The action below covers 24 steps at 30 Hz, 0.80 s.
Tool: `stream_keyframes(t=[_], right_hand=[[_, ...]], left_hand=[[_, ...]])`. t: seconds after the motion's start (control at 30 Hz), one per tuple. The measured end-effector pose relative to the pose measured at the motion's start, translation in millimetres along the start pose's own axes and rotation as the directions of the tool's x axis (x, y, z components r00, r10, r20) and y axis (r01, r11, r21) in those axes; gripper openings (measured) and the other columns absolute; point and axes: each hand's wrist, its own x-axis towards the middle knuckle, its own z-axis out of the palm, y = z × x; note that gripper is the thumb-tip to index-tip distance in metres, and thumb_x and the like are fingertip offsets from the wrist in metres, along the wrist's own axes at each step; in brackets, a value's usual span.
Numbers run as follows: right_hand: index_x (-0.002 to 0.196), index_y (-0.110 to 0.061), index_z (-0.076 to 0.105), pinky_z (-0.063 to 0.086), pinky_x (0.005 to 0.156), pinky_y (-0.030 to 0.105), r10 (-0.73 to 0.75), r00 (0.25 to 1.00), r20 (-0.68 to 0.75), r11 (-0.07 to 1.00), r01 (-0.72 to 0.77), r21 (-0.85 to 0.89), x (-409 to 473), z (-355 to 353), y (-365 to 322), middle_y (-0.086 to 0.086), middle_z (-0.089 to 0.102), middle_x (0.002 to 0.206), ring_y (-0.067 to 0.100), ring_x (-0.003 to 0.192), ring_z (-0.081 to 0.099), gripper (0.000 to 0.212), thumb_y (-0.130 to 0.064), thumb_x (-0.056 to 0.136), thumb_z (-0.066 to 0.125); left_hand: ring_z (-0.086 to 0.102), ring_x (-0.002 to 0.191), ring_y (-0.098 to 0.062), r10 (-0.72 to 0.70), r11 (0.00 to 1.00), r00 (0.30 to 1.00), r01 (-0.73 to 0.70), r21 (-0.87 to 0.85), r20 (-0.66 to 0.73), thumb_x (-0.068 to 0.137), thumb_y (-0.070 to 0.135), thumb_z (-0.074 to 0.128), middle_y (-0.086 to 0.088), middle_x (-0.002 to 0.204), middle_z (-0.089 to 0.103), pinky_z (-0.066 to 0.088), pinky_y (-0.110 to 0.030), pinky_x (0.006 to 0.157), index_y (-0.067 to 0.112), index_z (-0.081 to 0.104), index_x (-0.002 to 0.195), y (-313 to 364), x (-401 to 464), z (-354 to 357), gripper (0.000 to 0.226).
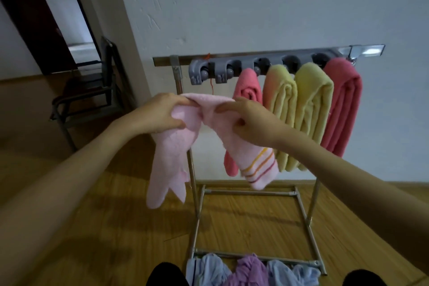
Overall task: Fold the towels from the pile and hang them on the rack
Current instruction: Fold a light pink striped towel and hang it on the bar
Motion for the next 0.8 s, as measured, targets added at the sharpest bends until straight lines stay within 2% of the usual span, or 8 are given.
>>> stream_keyframes(t=[0.1,0.2,0.27,0.37,0.47,0.57,0.67,0.8], right_hand=[[0.138,-0.027,0.046,0.033,0.048,0.020,-0.022,0.992,-0.124,1.000,0.020,-0.020,21,7,-6,-0.004,0.043,0.099,0.015,0.072,0.048,0.069,0.004,0.076,0.045],[0.131,-0.026,0.053,0.025,0.048,0.019,0.032,0.989,-0.147,0.998,-0.039,-0.047,39,10,-1,-0.007,0.041,0.099,0.013,0.080,0.049,0.061,0.001,0.077,0.044],[0.123,-0.023,0.059,0.029,0.054,0.020,0.052,0.992,-0.117,0.995,-0.061,-0.076,49,11,3,-0.006,0.042,0.101,0.011,0.087,0.048,0.050,-0.001,0.081,0.046],[0.125,-0.023,0.059,0.046,0.078,0.030,0.086,0.994,-0.073,0.992,-0.093,-0.091,63,15,8,0.004,0.051,0.118,0.022,0.105,0.055,0.048,-0.002,0.083,0.047],[0.129,-0.018,0.055,0.043,0.087,0.029,0.160,0.977,-0.141,0.980,-0.174,-0.093,72,13,11,0.007,0.054,0.125,0.023,0.116,0.052,0.052,0.001,0.081,0.047],[0.124,-0.021,0.058,0.038,0.075,0.028,0.215,0.936,-0.279,0.963,-0.250,-0.096,76,5,12,0.005,0.057,0.118,0.024,0.109,0.052,0.053,0.002,0.079,0.041],[0.124,-0.016,0.054,0.043,0.070,0.036,0.349,0.871,-0.345,0.912,-0.401,-0.091,81,0,12,0.009,0.050,0.122,0.033,0.103,0.054,0.045,-0.004,0.082,0.042],[0.119,-0.011,0.053,0.040,0.064,0.035,0.435,0.807,-0.399,0.849,-0.515,-0.115,93,8,12,0.006,0.040,0.131,0.031,0.097,0.056,0.030,-0.014,0.091,0.043]], left_hand=[[0.053,0.114,-0.022,0.001,1.000,0.998,0.000,0.010,-0.056,0.078,0.016,0.073,-0.006,0.133,0.056,0.046,-0.039,0.095,0.027,0.049,0.136,-6,11,-15,0.064],[0.051,0.117,-0.026,0.021,0.998,0.997,-0.016,0.062,-0.076,0.078,0.002,0.068,-0.009,0.136,0.053,0.044,-0.036,0.093,0.022,0.048,0.138,-9,19,-24,0.066],[0.053,0.114,-0.027,0.019,0.996,0.997,-0.012,0.090,-0.079,0.079,-0.003,0.063,-0.010,0.136,0.053,0.048,-0.039,0.091,0.023,0.047,0.138,-13,27,-27,0.067],[0.056,0.108,-0.026,0.032,0.994,0.997,-0.024,0.105,-0.072,0.076,-0.006,0.058,-0.005,0.135,0.054,0.052,-0.044,0.083,0.030,0.048,0.137,-19,43,-30,0.072],[0.055,0.114,-0.025,0.070,0.993,0.995,-0.063,0.098,-0.075,0.073,-0.011,0.055,-0.003,0.138,0.053,0.051,-0.043,0.086,0.032,0.048,0.137,-21,60,-32,0.077],[0.056,0.109,-0.025,0.060,0.985,0.991,-0.041,0.166,-0.117,0.072,-0.007,0.058,-0.004,0.132,0.054,0.051,-0.042,0.081,0.039,0.041,0.140,-19,73,-27,0.083],[0.055,0.102,-0.026,0.020,0.964,0.978,0.036,0.262,-0.209,0.075,-0.001,0.060,-0.006,0.117,0.053,0.046,-0.034,0.071,0.040,0.032,0.143,-14,86,-17,0.084],[0.057,0.098,-0.028,0.027,0.963,0.945,0.063,0.261,-0.326,0.076,0.006,0.065,-0.008,0.111,0.055,0.048,-0.035,0.071,0.031,0.038,0.138,-8,105,-1,0.072]])
